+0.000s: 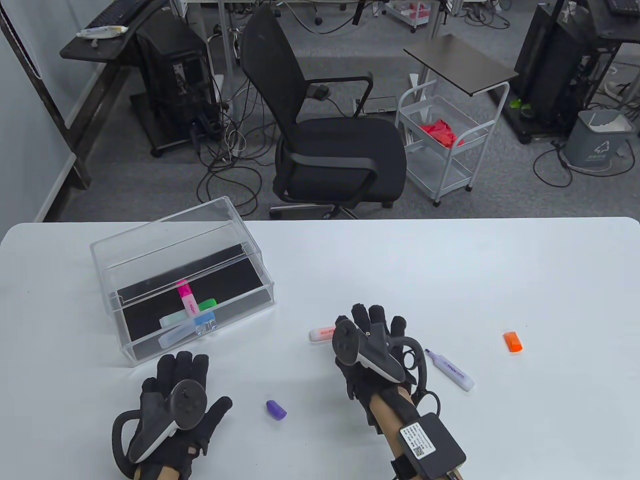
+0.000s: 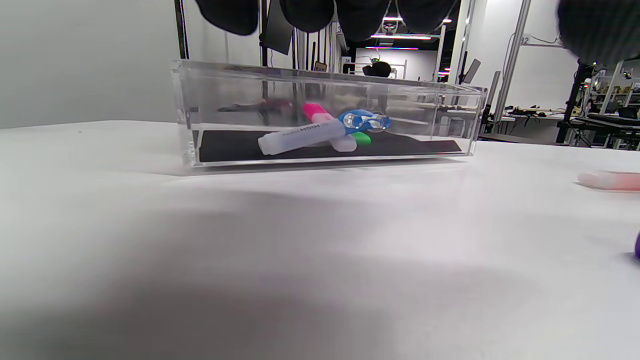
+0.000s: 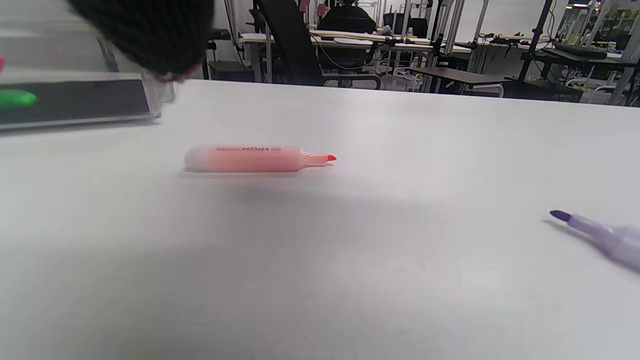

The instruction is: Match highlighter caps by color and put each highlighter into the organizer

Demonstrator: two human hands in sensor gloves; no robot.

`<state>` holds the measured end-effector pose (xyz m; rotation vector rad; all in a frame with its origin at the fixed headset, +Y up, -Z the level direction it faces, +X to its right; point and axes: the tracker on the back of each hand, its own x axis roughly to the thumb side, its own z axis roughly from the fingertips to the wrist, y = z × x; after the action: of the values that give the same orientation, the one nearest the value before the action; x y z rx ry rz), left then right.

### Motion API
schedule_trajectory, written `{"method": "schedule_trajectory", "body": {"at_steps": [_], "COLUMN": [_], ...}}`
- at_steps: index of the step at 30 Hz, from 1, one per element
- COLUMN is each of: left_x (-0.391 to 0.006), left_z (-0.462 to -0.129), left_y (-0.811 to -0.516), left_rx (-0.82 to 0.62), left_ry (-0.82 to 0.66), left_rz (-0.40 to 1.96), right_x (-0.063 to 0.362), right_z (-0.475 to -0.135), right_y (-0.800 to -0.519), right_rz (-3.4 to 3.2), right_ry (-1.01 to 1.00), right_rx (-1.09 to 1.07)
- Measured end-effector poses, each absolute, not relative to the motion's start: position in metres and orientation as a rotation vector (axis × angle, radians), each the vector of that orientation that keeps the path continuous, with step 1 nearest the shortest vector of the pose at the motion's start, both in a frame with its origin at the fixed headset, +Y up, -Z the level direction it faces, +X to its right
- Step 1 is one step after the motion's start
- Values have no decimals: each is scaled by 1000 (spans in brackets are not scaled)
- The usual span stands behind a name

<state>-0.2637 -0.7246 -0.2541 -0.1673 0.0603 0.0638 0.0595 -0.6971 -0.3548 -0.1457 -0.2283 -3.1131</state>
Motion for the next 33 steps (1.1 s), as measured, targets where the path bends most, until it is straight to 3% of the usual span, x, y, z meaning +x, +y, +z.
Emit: {"method": "schedule_trajectory", "body": {"at_steps": [12,20,33], "left_x": [-257,-252,-247], "left_z": [-251,-256,-257], "left_y": [-723,-728,-729], "left_rx": [-161,-181,-175], "left_ry": [33,27,17], "left_rz": [47,26,15], "right_x": [54,58,57], "right_z": [-423,-442,-426], "right_y": [-757,-765,-766], "right_rz": [-2902,-2949,-3000], "right_ry": [-478,-550,-270], "right_rx": [-100,-134,-307]}}
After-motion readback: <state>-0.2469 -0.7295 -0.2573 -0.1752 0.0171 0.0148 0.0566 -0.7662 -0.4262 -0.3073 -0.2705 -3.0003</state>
